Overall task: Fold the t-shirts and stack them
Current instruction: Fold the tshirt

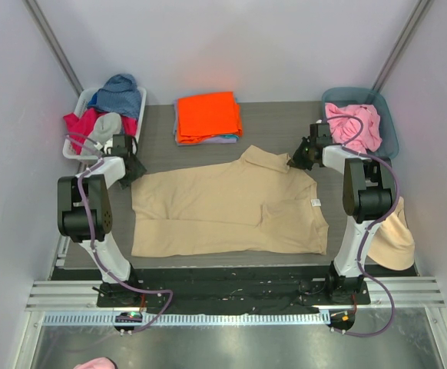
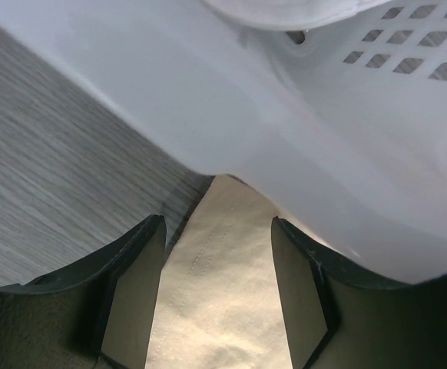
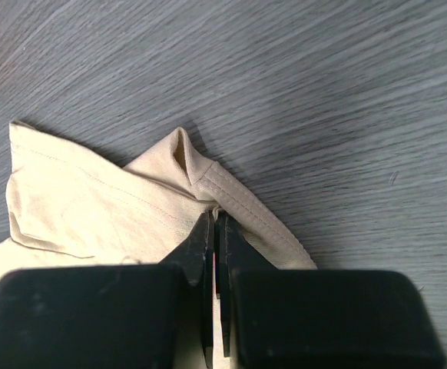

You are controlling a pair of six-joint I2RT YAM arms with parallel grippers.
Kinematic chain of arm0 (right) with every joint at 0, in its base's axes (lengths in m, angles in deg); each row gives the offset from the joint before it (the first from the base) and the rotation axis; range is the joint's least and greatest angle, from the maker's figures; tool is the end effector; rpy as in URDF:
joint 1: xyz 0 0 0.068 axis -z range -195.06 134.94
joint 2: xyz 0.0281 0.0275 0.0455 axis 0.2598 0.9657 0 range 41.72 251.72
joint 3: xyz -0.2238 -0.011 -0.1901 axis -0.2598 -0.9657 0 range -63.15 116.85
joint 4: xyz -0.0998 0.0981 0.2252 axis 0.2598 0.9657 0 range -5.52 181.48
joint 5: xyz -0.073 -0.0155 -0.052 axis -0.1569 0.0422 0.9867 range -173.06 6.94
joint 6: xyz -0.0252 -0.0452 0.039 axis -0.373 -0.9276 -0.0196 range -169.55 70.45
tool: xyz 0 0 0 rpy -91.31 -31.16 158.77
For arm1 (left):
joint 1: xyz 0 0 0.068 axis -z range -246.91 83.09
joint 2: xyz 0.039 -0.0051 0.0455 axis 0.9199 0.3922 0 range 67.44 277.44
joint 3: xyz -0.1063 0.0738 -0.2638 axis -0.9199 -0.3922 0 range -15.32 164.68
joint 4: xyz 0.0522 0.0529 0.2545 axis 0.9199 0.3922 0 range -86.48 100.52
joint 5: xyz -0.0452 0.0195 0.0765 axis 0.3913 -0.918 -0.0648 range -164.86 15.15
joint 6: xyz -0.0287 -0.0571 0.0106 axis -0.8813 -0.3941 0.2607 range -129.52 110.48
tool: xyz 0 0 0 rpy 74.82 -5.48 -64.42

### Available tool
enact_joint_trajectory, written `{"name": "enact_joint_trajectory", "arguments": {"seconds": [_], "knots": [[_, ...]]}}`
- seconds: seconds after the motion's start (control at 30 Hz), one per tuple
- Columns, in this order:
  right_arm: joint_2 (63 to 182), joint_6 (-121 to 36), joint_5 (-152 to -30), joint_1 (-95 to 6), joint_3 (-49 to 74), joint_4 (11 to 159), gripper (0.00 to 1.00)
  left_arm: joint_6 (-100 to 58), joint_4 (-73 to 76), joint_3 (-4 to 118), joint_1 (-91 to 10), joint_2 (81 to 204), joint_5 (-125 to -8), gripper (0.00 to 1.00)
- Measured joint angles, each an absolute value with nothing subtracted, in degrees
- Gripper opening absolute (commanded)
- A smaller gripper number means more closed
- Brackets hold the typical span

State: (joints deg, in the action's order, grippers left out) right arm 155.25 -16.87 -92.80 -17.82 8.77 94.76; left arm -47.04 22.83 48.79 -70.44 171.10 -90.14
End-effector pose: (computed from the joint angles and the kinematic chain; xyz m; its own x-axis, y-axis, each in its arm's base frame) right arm 0.4355 0.0295 0.1575 -0.7435 0.4969 -0.4476 0.2966 0.8449 0.4452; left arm 0.3796 0.0367 0.1738 -0.5585 -0.6231 -0.5476 -0.6753 0.7249 -0.1360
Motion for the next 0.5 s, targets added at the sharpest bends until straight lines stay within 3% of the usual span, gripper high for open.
{"name": "enact_joint_trajectory", "arguments": {"seconds": [0.5], "knots": [[155.25,-16.36,-93.74,-17.37,8.74,94.76,0.01,-52.27,24.80,49.16,-69.92,171.36,-90.69,0.62]]}}
